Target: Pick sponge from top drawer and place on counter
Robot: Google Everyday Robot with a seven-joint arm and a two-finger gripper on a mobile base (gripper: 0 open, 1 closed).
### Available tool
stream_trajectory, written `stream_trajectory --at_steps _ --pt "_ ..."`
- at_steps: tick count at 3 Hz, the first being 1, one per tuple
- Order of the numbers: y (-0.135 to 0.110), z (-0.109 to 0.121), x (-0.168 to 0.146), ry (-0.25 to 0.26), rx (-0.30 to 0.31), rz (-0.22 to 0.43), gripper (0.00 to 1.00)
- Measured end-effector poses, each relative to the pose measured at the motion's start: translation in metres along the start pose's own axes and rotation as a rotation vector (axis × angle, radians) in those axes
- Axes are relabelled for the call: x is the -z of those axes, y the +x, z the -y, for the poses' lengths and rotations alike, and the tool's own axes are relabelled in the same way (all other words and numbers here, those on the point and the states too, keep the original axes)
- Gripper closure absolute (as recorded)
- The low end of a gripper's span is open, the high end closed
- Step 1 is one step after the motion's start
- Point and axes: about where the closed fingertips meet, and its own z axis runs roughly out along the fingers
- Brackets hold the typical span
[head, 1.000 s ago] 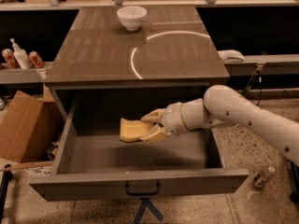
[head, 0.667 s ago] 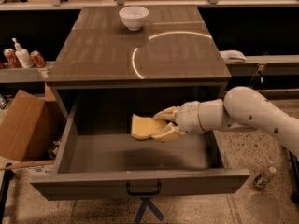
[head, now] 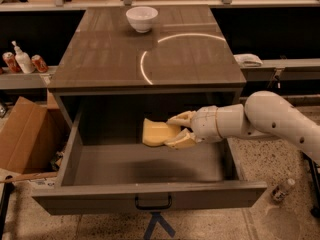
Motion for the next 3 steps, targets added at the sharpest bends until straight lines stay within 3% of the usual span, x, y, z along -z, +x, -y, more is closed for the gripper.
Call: stream_trajectory --at_steps 1,2,3 --pt "-0.033 0.016 0.034 0.06 0.089 -0.021 1.0" --pt "-0.083 0.037 0.077 0.138 0.209 -0.073 1.0" --pt "-0.125 0.072 0.115 0.212 0.296 -0.115 1.0"
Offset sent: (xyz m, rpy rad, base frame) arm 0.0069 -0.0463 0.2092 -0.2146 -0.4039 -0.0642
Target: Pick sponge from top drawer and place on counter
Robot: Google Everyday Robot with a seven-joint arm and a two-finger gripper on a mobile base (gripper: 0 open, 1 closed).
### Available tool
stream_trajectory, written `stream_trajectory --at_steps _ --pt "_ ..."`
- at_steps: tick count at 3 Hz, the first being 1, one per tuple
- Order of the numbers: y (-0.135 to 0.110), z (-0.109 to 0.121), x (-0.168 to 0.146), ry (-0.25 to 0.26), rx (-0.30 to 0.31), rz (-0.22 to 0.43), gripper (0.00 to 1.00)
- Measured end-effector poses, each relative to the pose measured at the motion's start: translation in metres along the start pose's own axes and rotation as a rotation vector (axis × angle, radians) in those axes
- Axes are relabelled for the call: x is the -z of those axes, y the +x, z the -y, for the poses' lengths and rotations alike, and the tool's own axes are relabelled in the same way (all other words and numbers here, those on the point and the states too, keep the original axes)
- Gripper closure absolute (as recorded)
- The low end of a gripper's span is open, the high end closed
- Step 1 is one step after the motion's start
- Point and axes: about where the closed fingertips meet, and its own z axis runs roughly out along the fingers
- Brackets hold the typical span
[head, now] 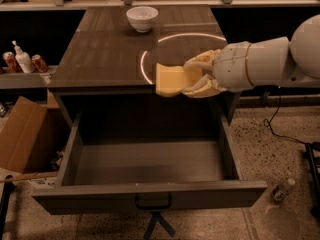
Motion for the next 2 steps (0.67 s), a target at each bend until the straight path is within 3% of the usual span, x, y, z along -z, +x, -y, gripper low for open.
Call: stream_trajectory --at_steps 1,2 --pt "0.0 0.0 0.0 0.0 0.0 0.0 1.0" --pt "0.005 0.026 -0.014 0.022 -0.043 0.005 1.0"
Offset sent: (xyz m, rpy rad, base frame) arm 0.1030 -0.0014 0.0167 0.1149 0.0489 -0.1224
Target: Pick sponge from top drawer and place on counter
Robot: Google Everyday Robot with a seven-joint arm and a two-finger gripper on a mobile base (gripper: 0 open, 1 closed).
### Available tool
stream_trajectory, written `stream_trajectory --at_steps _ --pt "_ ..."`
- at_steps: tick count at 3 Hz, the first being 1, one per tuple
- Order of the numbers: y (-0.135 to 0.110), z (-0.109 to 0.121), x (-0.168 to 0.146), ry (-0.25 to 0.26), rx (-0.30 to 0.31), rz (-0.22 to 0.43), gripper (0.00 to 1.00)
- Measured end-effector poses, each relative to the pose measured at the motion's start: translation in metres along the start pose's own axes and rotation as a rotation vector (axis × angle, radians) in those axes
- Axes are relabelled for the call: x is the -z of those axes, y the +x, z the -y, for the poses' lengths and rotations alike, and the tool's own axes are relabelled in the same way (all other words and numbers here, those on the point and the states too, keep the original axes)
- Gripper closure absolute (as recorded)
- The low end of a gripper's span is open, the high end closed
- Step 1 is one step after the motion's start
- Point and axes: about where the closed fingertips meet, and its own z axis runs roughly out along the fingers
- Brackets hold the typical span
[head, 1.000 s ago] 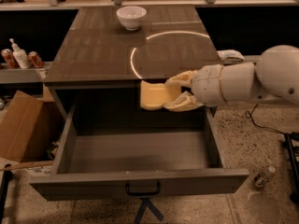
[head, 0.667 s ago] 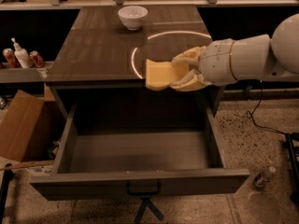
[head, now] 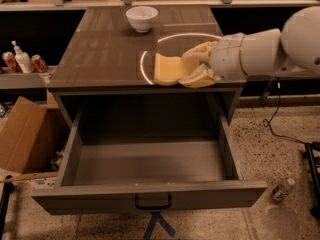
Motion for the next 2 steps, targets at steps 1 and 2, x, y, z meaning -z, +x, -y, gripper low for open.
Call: stream_trajectory --at_steps 1,2 --pt "0.016 0.056 -0.032 0.049 -0.086 0.013 1.0" --pt "0.031 0.099 -0.069 0.072 -0.162 -0.001 1.0"
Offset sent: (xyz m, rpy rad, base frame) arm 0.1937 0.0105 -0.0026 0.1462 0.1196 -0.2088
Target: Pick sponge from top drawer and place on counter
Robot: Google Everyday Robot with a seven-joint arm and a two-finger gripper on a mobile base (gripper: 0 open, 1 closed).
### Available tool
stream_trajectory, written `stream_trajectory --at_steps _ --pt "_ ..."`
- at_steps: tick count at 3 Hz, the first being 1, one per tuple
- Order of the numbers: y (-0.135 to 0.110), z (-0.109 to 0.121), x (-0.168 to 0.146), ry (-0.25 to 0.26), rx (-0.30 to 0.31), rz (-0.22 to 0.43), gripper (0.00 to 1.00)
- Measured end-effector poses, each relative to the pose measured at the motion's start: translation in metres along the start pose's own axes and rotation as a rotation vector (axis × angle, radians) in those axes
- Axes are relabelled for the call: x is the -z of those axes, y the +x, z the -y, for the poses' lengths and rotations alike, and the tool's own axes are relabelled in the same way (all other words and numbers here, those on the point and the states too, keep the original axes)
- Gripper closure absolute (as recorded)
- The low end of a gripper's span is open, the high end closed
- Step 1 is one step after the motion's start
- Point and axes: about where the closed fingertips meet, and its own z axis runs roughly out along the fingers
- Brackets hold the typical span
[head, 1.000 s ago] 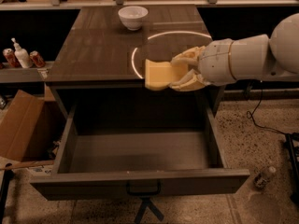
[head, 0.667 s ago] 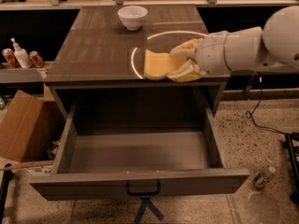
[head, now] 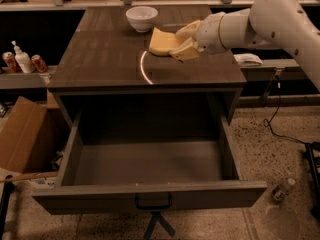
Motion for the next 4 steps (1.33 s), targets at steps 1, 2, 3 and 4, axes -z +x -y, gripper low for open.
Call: stream_trajectory --at_steps 1,2,3,4 --pt "0.014 0.023 -0.035 -0.005 -0.083 -0.059 0.82" --pt "0.027 0.035 -0.061 -0.027 -0.154 -0.106 0.59" --pt "0.035 0.038 -0.078 -0.059 -0.194 -0.136 0.36" --pt "0.04 0.038 -0.087 -0.082 -0.215 -0.152 0.11"
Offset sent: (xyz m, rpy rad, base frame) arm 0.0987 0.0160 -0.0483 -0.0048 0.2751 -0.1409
